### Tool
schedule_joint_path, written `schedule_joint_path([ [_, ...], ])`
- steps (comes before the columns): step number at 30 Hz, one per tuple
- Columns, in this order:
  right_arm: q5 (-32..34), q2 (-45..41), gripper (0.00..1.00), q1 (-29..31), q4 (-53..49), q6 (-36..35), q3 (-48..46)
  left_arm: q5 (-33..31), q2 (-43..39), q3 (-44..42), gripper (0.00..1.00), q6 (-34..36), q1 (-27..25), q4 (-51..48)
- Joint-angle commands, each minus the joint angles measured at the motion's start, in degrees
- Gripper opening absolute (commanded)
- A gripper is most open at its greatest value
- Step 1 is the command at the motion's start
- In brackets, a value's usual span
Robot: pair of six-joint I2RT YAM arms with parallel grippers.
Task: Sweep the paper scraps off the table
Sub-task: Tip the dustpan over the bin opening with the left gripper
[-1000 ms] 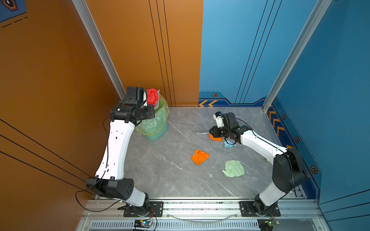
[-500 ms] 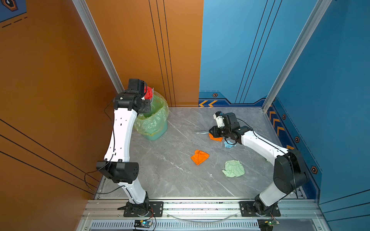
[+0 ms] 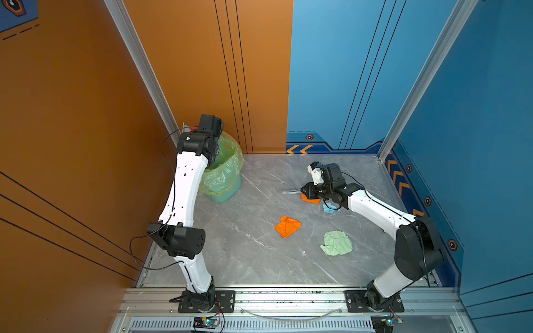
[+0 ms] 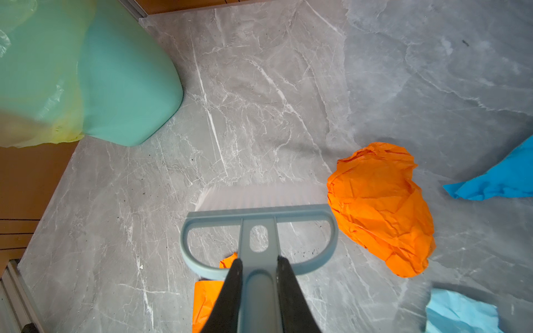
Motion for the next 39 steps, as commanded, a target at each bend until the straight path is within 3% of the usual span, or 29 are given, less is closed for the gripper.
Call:
schedule_joint_path([
  [1, -0.52, -1.99, 0.0, 0.58, 1.51, 0.88, -0.91, -8.23, 1.38, 2.27, 0.0, 5.33, -0.69, -1.14],
  [17, 0.74, -3.57, 0.0, 1.18, 2.19, 1.29, -2.71, -16.98, 3.79, 1.47, 0.0, 18.08, -1.66, -0.88],
  [39, 1.8, -3.38, 0.0, 1.57, 1.67, 0.53, -3.24, -24.31, 4.59, 0.38, 0.0, 28.05, -2.37, -0.77],
])
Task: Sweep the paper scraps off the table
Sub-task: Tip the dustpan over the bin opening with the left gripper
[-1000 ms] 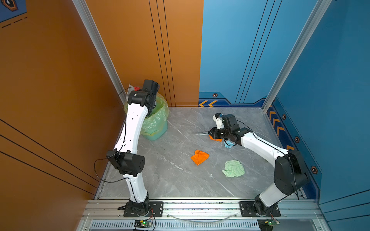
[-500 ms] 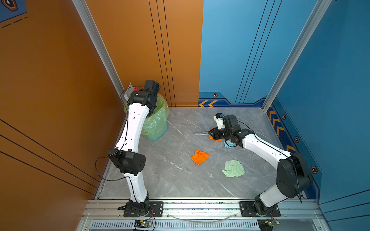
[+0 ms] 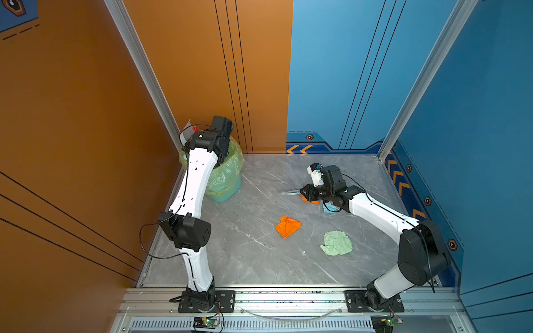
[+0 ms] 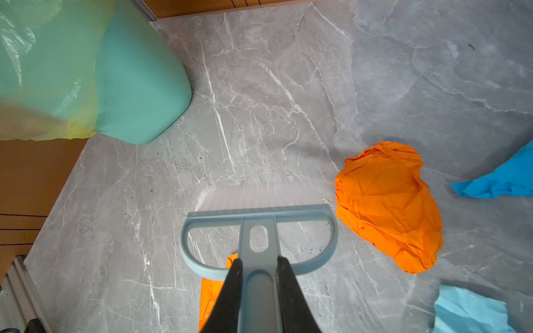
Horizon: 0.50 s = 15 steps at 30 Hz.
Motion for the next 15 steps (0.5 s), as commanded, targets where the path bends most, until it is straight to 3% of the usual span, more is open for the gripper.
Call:
schedule_joint_path([
  [1, 1.41, -1.15, 0.0, 0.39, 0.19, -0.07, -1.0, -2.11, -0.5, -1.89, 0.0, 3.04, -0.26, -0.62],
  [15, 1.83, -2.28, 0.0, 0.39, 0.22, -0.26, -2.48, -1.38, -0.97, -2.78, 0.0, 6.25, -0.22, -0.55],
])
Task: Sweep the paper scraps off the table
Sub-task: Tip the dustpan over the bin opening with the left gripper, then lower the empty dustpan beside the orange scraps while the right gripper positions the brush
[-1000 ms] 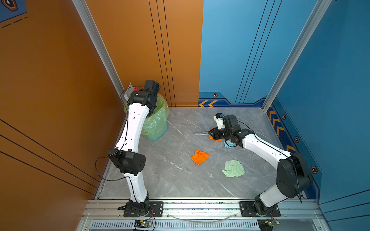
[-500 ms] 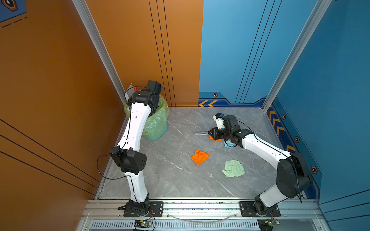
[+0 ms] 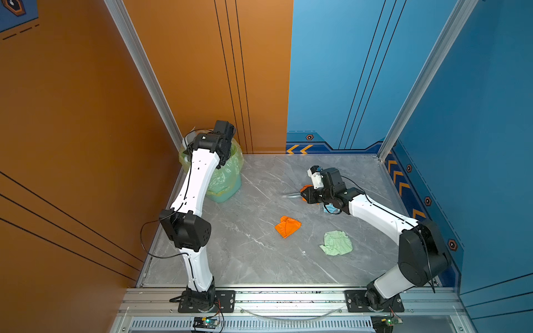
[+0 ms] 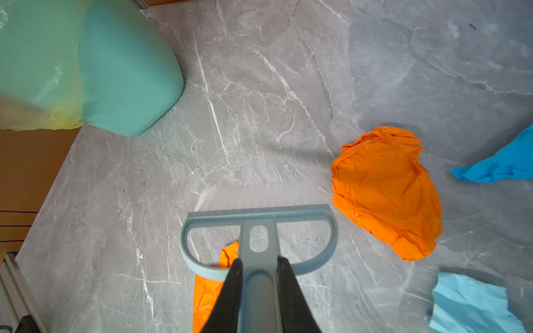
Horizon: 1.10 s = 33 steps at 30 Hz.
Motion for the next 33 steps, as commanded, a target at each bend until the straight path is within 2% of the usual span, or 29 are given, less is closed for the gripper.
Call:
schedule_joint_path([
  [1, 1.13, -1.86, 0.0, 0.35, 0.18, -0.36, -0.79, -0.92, -1.01, 1.24, 0.0, 1.05, -0.22, -0.58],
  [9, 0.23, -1.71, 0.0, 0.52, -3.27, -2.49, 0.7, -0.34, -1.38, 2.88, 0.0, -1.29, 0.09, -0.53],
  [18, -0.71, -3.09, 0.0, 0.7, -11.26, -6.97, 2.87, 10.57, -4.96, 7.69, 0.0, -8.94, -0.29, -0.55],
  [24, -5.57, -3.57, 0.0, 1.52, -19.92, -10.57, 5.51, 21.08, -8.56, 6.9, 0.0, -15.51, -2.59, -0.62],
  [27, -10.04, -4.35, 0.0, 2.57, -25.44, -12.69, 6.68, 27.53, -11.18, 4.91, 0.0, -18.63, -5.09, -0.58],
  [29, -13.64, -4.88, 0.0, 3.72, -28.96, -13.75, 7.35, 32.88, -13.03, 2.88, 0.0, -21.3, -6.7, -0.46],
  [33, -16.52, -5.29, 0.0, 6.24, -33.26, -14.37, 8.21, 43.53, -15.63, -1.62, 0.0, -27.43, -8.71, -0.01],
])
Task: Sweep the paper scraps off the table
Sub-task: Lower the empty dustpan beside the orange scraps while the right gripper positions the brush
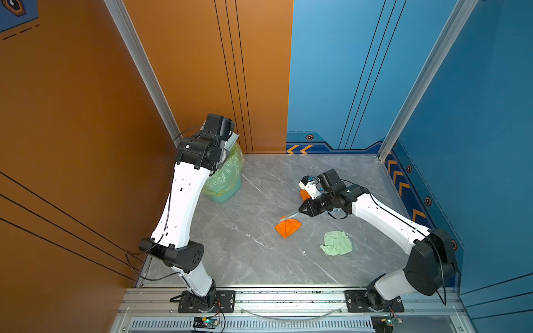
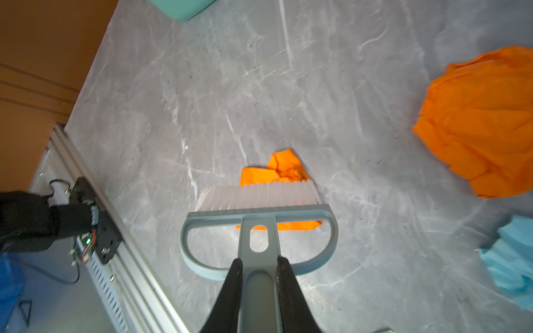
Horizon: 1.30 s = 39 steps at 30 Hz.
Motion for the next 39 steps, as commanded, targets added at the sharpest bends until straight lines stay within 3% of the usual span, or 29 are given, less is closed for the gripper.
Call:
schedule_joint_path([
  [1, -6.01, -1.22, 0.0, 1.99, -7.79, -2.24, 2.26, 12.85, -1.99, -4.35, 0.0, -8.01, -1.47, 0.22],
  [6, -6.74, 1.2, 0.0, 4.4, -11.42, -2.2, 3.1, 15.47, -5.89, -15.44, 0.0, -13.13, -4.29, 4.2],
  [16, 1.7, 12.81, 0.0, 4.36, -11.37, -0.33, 8.55, 25.24, -19.6, -39.8, 0.0, -21.85, -5.25, 18.32],
  [23, 6.75, 19.8, 0.0, 2.45, -4.2, 0.39, 15.18, 25.83, -23.95, -47.81, 0.0, -25.79, -7.88, 20.19],
  [31, 10.35, 30.13, 0.0, -1.03, -1.4, 0.92, 31.29, 25.06, -25.78, -57.92, 0.0, -31.83, -13.95, 25.75],
  [39, 6.34, 26.4, 0.0, -4.5, -1.22, 0.82, 34.57, 23.6, -25.63, -65.42, 0.0, -36.3, -17.17, 27.77],
])
